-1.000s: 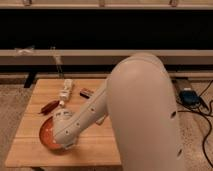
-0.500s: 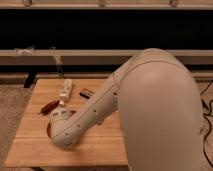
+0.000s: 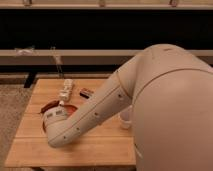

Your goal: Pick up the ceramic bowl

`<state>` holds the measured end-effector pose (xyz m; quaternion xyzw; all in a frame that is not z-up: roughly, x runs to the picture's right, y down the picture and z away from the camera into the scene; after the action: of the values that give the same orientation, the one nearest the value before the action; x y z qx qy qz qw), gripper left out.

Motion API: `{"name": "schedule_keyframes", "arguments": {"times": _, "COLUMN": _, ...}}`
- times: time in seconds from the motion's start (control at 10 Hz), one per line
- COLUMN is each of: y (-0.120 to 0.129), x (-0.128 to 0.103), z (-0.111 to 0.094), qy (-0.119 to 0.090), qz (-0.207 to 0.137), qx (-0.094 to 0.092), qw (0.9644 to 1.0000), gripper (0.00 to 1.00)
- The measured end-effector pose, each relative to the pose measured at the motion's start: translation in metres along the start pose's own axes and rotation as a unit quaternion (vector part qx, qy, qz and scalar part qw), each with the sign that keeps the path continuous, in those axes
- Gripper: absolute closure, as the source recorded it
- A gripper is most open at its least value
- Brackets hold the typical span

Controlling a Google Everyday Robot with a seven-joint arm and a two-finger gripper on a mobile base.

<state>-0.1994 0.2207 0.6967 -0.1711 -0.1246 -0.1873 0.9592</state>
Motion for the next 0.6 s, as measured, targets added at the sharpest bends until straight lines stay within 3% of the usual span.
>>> {"name": "schedule_keyframes", "arguments": {"times": 0.3, "y": -0.012, "x": -0.003, "z": -0.015, "qy": 0.001, "qz": -0.009, "qx": 0.026, "qw": 0.9996, "gripper": 1.0}}
{"name": "schedule_keyframes", "arguments": {"times": 0.6, "y": -0.016, "x": -0.005, "z": -0.023, "qy": -0.013, "qz": -0.012, "qx": 0.028, "qw": 0.9995, "gripper": 1.0}}
